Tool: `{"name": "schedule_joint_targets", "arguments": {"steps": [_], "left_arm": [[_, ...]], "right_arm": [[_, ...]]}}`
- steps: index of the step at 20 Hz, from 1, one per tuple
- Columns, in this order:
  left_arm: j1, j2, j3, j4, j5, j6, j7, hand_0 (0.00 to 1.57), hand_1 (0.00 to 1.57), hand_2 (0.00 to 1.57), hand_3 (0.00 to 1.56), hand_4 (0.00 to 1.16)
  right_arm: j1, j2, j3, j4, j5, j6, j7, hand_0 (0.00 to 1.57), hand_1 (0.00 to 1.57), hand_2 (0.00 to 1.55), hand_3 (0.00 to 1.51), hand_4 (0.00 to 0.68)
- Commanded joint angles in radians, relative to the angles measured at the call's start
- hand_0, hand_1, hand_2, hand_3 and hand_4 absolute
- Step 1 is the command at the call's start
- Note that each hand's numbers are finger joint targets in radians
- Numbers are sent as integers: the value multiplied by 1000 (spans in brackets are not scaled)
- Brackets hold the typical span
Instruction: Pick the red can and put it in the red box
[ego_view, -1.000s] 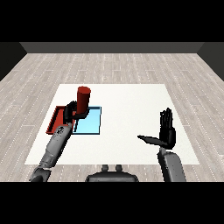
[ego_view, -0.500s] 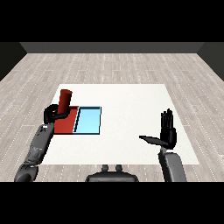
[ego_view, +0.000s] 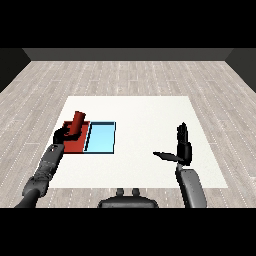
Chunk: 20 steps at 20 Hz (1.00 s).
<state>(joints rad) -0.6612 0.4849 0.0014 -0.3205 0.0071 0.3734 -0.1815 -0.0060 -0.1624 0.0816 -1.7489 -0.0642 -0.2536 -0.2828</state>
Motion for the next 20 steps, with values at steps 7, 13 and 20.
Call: {"name": "schedule_joint_targets", "arguments": {"steps": [7,13,20], "left_arm": [[-75,-51,-35,233,-74,-111,6,0,0,0,0,629],[-148,20,-73,280,-133,-107,95,0,0,0,0,0],[-68,24,141,128,75,-10,-201,0,0,0,0,0]], "right_arm": [[-90,-15,-38,120,13,17,-29,0,0,0,0,0],[-82,-22,-65,130,-26,60,-61,0,0,0,0,0],[-16,29,-39,96,-44,67,-113,0,0,0,0,0]]}}
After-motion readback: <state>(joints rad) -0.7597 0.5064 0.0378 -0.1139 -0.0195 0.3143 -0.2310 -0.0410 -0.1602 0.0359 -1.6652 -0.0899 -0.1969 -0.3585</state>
